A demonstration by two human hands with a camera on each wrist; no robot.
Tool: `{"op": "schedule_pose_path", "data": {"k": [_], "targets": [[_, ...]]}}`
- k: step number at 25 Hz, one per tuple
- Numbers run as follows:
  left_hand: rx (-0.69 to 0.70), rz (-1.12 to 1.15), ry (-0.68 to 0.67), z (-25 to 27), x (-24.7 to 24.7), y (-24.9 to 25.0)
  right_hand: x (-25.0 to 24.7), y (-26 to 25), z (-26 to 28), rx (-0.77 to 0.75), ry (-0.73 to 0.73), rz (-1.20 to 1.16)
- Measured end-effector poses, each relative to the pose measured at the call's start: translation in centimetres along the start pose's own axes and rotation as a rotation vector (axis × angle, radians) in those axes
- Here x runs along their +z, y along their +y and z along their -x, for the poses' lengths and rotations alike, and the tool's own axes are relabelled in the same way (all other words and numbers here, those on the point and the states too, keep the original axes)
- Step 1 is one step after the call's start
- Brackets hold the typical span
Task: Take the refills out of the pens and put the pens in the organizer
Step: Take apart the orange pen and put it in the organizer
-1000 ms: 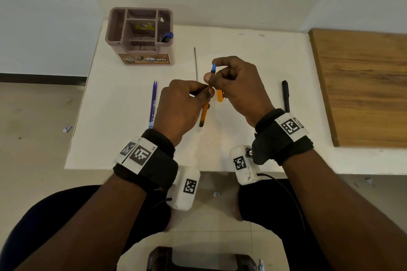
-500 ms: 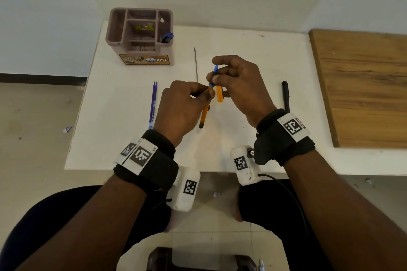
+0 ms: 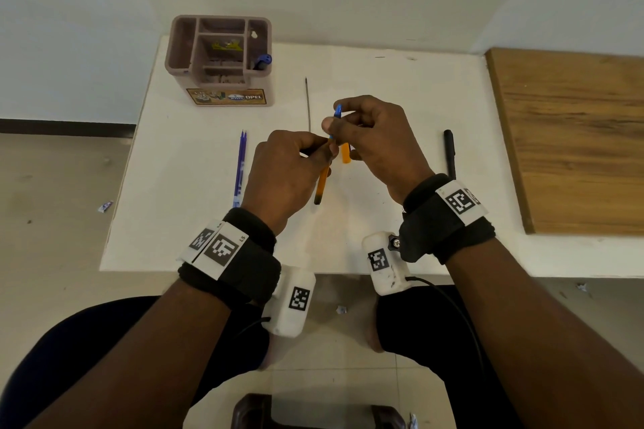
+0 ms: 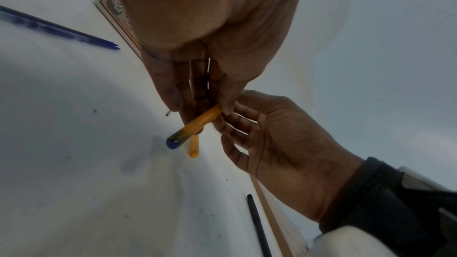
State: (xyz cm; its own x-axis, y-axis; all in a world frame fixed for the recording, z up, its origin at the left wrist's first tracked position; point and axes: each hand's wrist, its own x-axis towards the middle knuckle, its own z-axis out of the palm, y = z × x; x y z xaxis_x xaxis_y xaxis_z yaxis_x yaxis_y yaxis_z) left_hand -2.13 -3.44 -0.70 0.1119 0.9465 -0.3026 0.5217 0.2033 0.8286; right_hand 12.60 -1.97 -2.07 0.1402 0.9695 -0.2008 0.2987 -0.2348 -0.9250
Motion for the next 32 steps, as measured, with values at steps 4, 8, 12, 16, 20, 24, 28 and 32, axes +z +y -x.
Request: {"op": "schedule_pose_path", "data": {"k": [4,8,12,16,20,24,28,32], "targets": [[-0.003,0.011,-0.010,0.1,0.1,-0.1,-0.3,0.1,0.1,-0.049,0.052,-0.033],[-0.018,-0.002,-0.031,0.1,0.4,-0.1,-0.7,0.0,-0.2,-0.070,0.082,-0.116],[0.008,0.016,-0.032,0.0,0.6,-0.1,-0.7,0.2,-0.3,-0.091,0.095,-0.093],[0.037,0.019,-0.031,-0.2,0.5,-0.4,-0.5,0.3,-0.3,-0.101,0.087,-0.081],[0.048,-0.011,-0.033,-0.1,0.6,-0.6,-0.7,0.2,-0.4,-0.095,0.119,-0.111],[0.041,-0.018,-0.049,0.1,0.8,-0.7,-1.4,-0.1,-0.4,-0.106,0.213,-0.187],[0.031,0.018,-0.033,0.0,0.4,-0.9,-2.9,0.0,-0.9,-0.083,0.332,-0.212],[0.037,0.059,0.040,-0.3,0.0,-0.8,-3.0,2.4,-1.1,0.084,0.164,0.333]]}}
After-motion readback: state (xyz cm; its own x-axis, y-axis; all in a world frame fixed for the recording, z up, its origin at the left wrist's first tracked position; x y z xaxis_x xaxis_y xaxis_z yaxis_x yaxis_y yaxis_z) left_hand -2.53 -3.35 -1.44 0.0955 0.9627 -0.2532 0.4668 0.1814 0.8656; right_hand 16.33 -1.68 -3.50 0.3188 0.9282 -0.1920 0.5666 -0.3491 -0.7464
